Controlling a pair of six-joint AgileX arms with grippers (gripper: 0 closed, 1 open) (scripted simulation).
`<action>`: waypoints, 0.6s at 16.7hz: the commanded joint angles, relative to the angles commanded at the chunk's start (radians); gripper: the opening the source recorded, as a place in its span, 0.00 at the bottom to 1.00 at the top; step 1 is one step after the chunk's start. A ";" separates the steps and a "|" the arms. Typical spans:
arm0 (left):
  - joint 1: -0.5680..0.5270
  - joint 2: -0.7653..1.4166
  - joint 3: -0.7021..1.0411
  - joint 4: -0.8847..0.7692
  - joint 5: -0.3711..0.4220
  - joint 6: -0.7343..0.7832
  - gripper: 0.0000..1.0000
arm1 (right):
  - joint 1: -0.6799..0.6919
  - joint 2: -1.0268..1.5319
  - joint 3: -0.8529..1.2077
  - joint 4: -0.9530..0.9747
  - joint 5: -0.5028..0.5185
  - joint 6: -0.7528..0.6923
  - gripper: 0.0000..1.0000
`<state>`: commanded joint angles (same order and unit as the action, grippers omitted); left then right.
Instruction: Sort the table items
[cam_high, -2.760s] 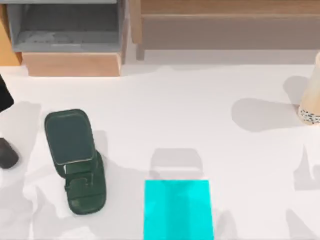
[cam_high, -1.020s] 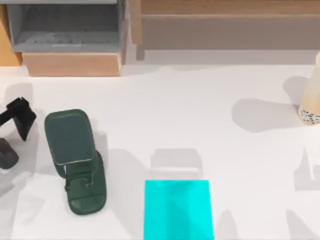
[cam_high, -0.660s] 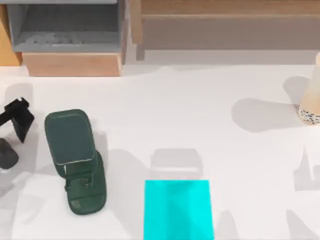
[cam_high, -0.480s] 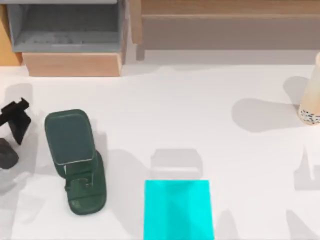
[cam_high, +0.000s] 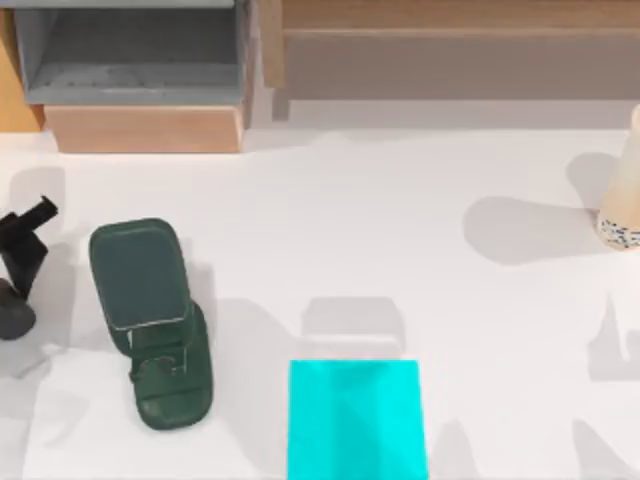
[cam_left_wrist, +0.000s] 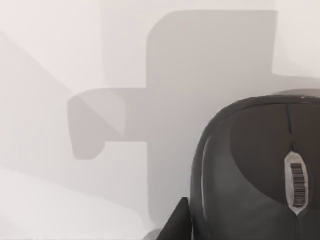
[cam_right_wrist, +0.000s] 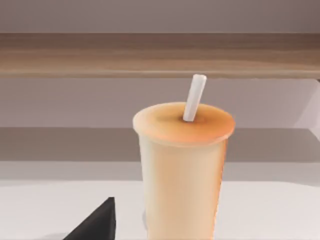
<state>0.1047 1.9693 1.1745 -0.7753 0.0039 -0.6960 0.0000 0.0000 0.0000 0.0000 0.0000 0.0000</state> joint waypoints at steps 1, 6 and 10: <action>0.000 0.000 0.000 0.000 0.000 0.000 0.00 | 0.000 0.000 0.000 0.000 0.000 0.000 1.00; 0.000 0.000 0.000 0.000 0.000 0.000 0.00 | 0.000 0.000 0.000 0.000 0.000 0.000 1.00; 0.000 -0.012 0.014 -0.024 -0.004 0.003 0.00 | 0.000 0.000 0.000 0.000 0.000 0.000 1.00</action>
<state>0.1046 1.9576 1.1888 -0.7989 0.0001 -0.6932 0.0000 0.0000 0.0000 0.0000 0.0000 0.0000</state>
